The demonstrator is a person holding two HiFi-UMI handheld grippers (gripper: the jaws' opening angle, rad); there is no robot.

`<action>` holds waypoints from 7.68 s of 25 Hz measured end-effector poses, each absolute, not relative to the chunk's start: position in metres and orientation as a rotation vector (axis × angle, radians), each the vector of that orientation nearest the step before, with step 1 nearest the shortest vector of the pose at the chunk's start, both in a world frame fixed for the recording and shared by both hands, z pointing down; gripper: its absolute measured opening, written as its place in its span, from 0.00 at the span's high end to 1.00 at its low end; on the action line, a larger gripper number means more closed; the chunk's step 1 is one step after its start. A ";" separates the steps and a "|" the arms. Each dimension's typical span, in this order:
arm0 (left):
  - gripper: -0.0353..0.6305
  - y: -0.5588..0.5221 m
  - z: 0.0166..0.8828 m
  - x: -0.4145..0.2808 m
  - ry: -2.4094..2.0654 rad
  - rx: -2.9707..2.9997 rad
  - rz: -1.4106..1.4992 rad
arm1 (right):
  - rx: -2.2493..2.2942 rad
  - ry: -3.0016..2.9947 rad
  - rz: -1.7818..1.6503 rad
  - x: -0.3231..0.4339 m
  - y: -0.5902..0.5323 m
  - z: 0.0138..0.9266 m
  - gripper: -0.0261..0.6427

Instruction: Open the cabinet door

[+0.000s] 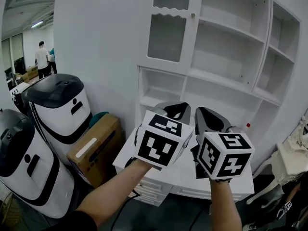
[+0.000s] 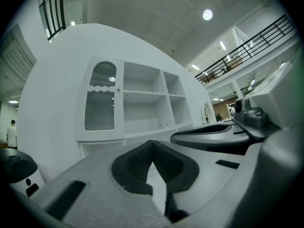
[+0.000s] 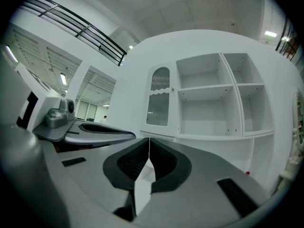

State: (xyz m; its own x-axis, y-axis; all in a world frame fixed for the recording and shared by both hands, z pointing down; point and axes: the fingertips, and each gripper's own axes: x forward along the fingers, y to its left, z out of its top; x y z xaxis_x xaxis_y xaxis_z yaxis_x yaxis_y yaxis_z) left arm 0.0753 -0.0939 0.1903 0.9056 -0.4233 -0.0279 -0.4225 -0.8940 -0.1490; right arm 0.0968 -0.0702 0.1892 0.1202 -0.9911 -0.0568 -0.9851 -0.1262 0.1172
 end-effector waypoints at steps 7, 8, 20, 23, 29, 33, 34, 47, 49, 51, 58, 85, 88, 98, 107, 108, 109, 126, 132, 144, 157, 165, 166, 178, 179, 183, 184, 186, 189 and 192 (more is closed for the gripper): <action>0.94 -0.109 0.186 0.112 0.720 -2.907 0.005 | 2.259 -2.115 -0.197 0.131 -0.086 0.183 0.93; 0.94 -0.111 0.185 0.115 0.728 -2.905 0.006 | 2.249 -2.123 -0.201 0.135 -0.089 0.183 0.93; 0.94 -0.138 0.179 0.133 0.795 -2.892 0.021 | 2.173 -2.196 -0.202 0.152 -0.118 0.183 0.93; 0.94 -0.150 0.179 0.138 0.794 -2.895 0.020 | 2.166 -2.206 -0.209 0.156 -0.127 0.182 0.93; 0.94 -0.176 0.176 0.154 0.739 -2.924 0.050 | 2.162 -2.216 -0.227 0.168 -0.152 0.174 0.93; 0.94 -0.201 0.163 0.162 0.747 -2.892 0.104 | 2.158 -2.222 -0.269 0.177 -0.173 0.163 0.93; 0.94 -0.207 0.159 0.164 0.749 -2.880 0.116 | 2.157 -2.225 -0.279 0.180 -0.178 0.160 0.93; 0.94 -0.274 0.108 0.191 0.702 -2.742 0.225 | 2.160 -2.227 -0.348 0.205 -0.252 0.127 0.93; 0.94 -0.283 0.100 0.193 0.686 -2.726 0.245 | 2.164 -2.219 -0.360 0.207 -0.262 0.121 0.93; 0.94 -0.290 0.092 0.195 0.670 -2.706 0.260 | 2.175 -2.200 -0.385 0.209 -0.269 0.114 0.93; 0.93 -0.312 0.063 0.204 0.622 -2.640 0.320 | 2.217 -2.172 -0.440 0.219 -0.293 0.090 0.93; 0.81 -0.349 -0.041 0.246 0.746 -2.390 0.516 | 2.086 -2.260 -0.592 0.252 -0.323 0.042 0.93; 0.79 -0.353 -0.051 0.250 0.791 -2.363 0.528 | 2.039 -2.312 -0.598 0.254 -0.324 0.039 0.93; 0.76 -0.373 -0.076 0.253 0.893 -2.308 0.565 | 1.958 -2.426 -0.618 0.264 -0.329 0.034 0.93; 0.75 -0.378 -0.100 0.262 0.948 -2.261 0.623 | 1.939 -2.473 -0.622 0.281 -0.329 0.041 0.93; 0.75 -0.379 -0.102 0.261 0.953 -2.261 0.638 | 1.936 -2.480 -0.614 0.282 -0.329 0.044 0.93; 0.76 -0.379 -0.103 0.261 0.959 -2.261 0.651 | 1.936 -2.485 -0.603 0.284 -0.330 0.048 0.93; 0.83 -0.377 -0.104 0.257 0.999 -2.252 0.663 | 1.821 -2.562 -0.300 0.289 -0.351 0.117 0.93; 0.83 -0.371 -0.102 0.250 0.993 -2.258 0.690 | 1.759 -2.590 -0.259 0.281 -0.354 0.137 0.91; 0.83 -0.362 -0.102 0.239 0.998 -2.273 0.701 | 1.668 -2.620 -0.085 0.274 -0.369 0.179 0.80; 0.82 -0.362 -0.093 0.237 1.015 -2.263 0.686 | 1.626 -2.658 -0.053 0.270 -0.373 0.187 0.84; 0.89 -0.364 -0.054 0.219 1.079 -2.260 0.629 | 1.628 -2.682 -0.061 0.271 -0.372 0.186 0.84; 0.89 -0.366 -0.048 0.219 1.087 -2.268 0.616 | 1.629 -2.684 -0.062 0.271 -0.373 0.186 0.84; 0.91 -0.369 0.025 0.191 1.219 -2.359 0.480 | 1.658 -2.680 -0.078 0.266 -0.368 0.183 0.84; 0.91 -0.368 0.033 0.186 1.234 -2.368 0.463 | 1.662 -2.679 -0.077 0.263 -0.367 0.183 0.84; 0.92 -0.369 0.066 0.176 1.313 -2.404 0.380 | 1.669 -2.683 -0.083 0.259 -0.363 0.182 0.84; 0.92 -0.368 0.073 0.173 1.332 -2.410 0.361 | 1.668 -2.688 -0.086 0.258 -0.362 0.182 0.84; 0.92 -0.367 0.086 0.168 1.369 -2.424 0.340 | 1.665 -2.697 -0.095 0.255 -0.361 0.180 0.84; 0.92 -0.364 0.106 0.163 1.422 -2.427 0.305 | 1.657 -2.701 -0.109 0.254 -0.360 0.180 0.84; 0.92 -0.358 0.127 0.159 1.473 -2.427 0.254 | 1.652 -2.716 -0.107 0.254 -0.355 0.181 0.85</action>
